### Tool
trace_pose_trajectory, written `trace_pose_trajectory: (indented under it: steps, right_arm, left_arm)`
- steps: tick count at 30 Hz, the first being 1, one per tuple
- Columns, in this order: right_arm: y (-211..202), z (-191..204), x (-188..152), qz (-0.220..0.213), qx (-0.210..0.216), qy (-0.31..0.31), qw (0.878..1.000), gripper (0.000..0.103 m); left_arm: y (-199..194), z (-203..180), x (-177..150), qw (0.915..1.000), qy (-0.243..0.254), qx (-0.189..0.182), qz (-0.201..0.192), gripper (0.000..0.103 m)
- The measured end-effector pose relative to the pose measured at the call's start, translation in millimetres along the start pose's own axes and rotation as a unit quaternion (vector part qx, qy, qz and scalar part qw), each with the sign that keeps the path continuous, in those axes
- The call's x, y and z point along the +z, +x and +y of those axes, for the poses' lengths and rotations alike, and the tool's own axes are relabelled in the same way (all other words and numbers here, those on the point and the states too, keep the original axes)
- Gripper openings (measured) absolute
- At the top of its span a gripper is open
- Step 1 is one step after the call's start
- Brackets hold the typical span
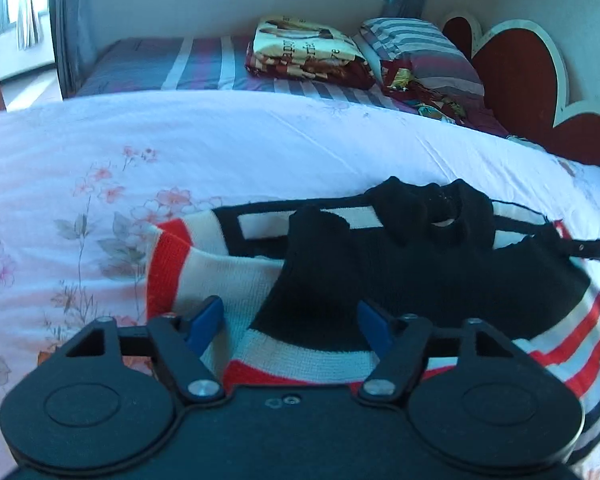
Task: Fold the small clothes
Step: 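Lift the black hem with both grippers and fold it toward the collar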
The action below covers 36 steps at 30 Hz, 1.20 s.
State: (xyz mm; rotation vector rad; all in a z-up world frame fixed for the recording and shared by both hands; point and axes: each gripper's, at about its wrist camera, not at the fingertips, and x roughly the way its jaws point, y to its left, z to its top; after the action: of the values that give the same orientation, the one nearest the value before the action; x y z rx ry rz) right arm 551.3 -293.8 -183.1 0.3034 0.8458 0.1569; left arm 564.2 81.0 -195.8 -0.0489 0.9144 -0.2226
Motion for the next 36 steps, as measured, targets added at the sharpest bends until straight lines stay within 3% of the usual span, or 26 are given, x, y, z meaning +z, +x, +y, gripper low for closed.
trace_pose_trajectory:
  steps: [1, 2, 4, 5, 8, 11, 15, 17, 18, 19, 20, 23, 29, 33, 36]
  right_arm:
    - [0, 0, 0, -0.002, 0.001, -0.001, 1.000, 0.056]
    - [0, 0, 0, -0.008, -0.002, -0.004, 1.000, 0.061]
    - [-1, 2, -1, -0.009, 0.003, -0.014, 1.000, 0.059]
    - [0, 3, -1, -0.002, 0.005, -0.017, 1.000, 0.047]
    - [4, 9, -3, 0.011, 0.013, -0.031, 0.999, 0.042]
    - [6, 16, -5, 0.018, 0.016, -0.048, 0.999, 0.026]
    - [10, 16, -7, 0.022, 0.014, -0.052, 0.998, 0.025]
    - [11, 15, -7, 0.024, 0.010, -0.056, 0.998, 0.015]
    - [11, 16, -8, 0.024, 0.007, -0.061, 0.998, 0.010]
    - [10, 16, -8, 0.025, 0.008, -0.063, 0.998, 0.009]
    - [10, 18, -9, 0.025, 0.009, -0.068, 0.997, 0.008]
    - [5, 27, -13, 0.009, 0.010, -0.087, 0.996, 0.007]
    - [-18, 33, 1, -0.072, 0.003, -0.080, 0.994, 0.006]
    - [-6, 30, 12, -0.069, -0.009, -0.074, 0.995, 0.006]
    - [17, 24, 9, -0.027, -0.025, -0.071, 0.997, 0.007]
  left_arm:
    - [1, 0, -1, 1.0000, -0.001, 0.001, 0.000, 0.059]
    - [0, 1, -1, 1.0000, -0.004, 0.000, -0.002, 0.056]
    - [-2, 0, -1, 1.0000, -0.001, 0.000, -0.007, 0.032]
    - [-4, 0, -1, 1.0000, 0.001, 0.000, -0.007, 0.028]
    - [-6, -2, -1, 0.9999, 0.008, -0.004, -0.006, 0.026]
    - [-4, -9, -1, 0.9997, 0.023, -0.004, -0.002, 0.033]
    - [1, -9, -1, 0.9998, 0.019, 0.000, 0.000, 0.035]
    - [1, -9, -1, 0.9998, 0.020, 0.002, -0.001, 0.032]
    - [1, -10, -1, 0.9996, 0.026, 0.008, -0.003, 0.023]
    - [0, -11, -2, 0.9995, 0.030, 0.012, -0.005, 0.009]
    - [0, -10, -2, 0.9996, 0.028, 0.009, -0.003, 0.005]
    - [-6, -14, -2, 0.9993, 0.025, 0.018, -0.022, 0.005]
    - [-31, -11, 6, 0.9942, -0.007, 0.038, -0.100, 0.004]
    - [-20, 0, 12, 0.9938, -0.045, 0.043, -0.092, 0.004]
    - [-1, -2, 4, 0.9961, -0.032, 0.057, -0.060, 0.004]
